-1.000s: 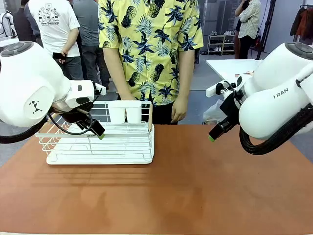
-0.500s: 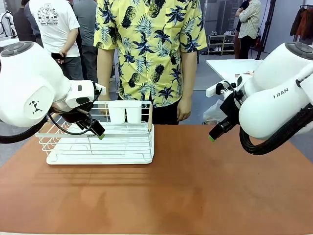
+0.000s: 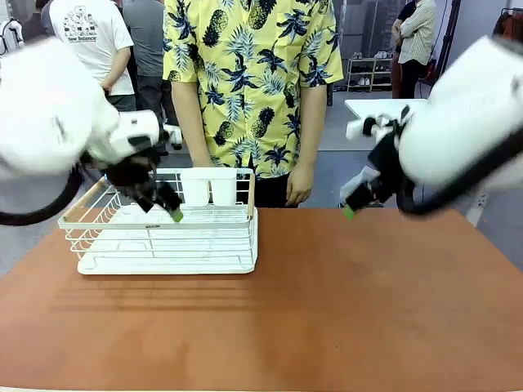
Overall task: Clean the table.
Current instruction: Pick up the Lint Roller when the human hands it over.
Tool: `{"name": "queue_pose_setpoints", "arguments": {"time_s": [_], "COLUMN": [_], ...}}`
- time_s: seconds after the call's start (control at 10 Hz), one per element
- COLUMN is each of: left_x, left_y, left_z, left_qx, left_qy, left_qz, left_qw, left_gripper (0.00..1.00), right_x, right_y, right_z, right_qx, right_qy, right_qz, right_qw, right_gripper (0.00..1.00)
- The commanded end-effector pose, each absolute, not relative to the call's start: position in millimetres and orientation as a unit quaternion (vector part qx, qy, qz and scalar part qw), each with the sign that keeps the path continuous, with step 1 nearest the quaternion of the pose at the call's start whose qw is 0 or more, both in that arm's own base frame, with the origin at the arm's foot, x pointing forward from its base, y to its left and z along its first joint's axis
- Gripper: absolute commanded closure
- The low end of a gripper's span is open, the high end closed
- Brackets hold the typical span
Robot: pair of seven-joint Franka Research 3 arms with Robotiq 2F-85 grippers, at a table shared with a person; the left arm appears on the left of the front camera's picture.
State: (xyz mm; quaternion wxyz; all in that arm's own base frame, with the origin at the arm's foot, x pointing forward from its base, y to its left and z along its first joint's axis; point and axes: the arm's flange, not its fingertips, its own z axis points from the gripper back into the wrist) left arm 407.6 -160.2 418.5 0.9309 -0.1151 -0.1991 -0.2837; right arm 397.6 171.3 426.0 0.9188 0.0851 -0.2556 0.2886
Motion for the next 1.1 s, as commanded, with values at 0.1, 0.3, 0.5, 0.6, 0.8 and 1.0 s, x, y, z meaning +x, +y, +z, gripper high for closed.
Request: {"name": "queue_pose_setpoints", "arguments": {"time_s": [0.1,0.3,0.5,0.6,0.8,1.0], "left_x": [439,414,369,342,313,305], "left_y": [-61,20,98,139,189,212], "left_z": [514,511,497,482,431,384], "left_qx": [-0.364,-0.477,-0.548,-0.582,-0.615,-0.664], "left_qy": [-0.103,-0.082,-0.101,-0.121,-0.115,-0.141], "left_qz": [-0.067,0.04,0.104,0.132,0.183,0.218], "left_qw": [0.923,0.874,0.824,0.793,0.758,0.701], "left_gripper": [0.0,0.0,0.0,0.0,0.0,0.0], "right_x": [428,432,418,408,396,392], "right_y": [94,36,-14,-42,-77,-98], "right_z": [520,517,499,483,451,418], "right_qx": [0.344,0.446,0.516,0.554,0.594,0.615], "right_qy": [-0.186,-0.149,-0.106,-0.093,-0.076,-0.055], "right_qz": [0.166,0.062,0.006,-0.028,-0.05,-0.067], "right_qw": [0.905,0.88,0.85,0.827,0.799,0.783], "right_gripper": [0.0,0.0,0.0,0.0,0.0,0.0]}}
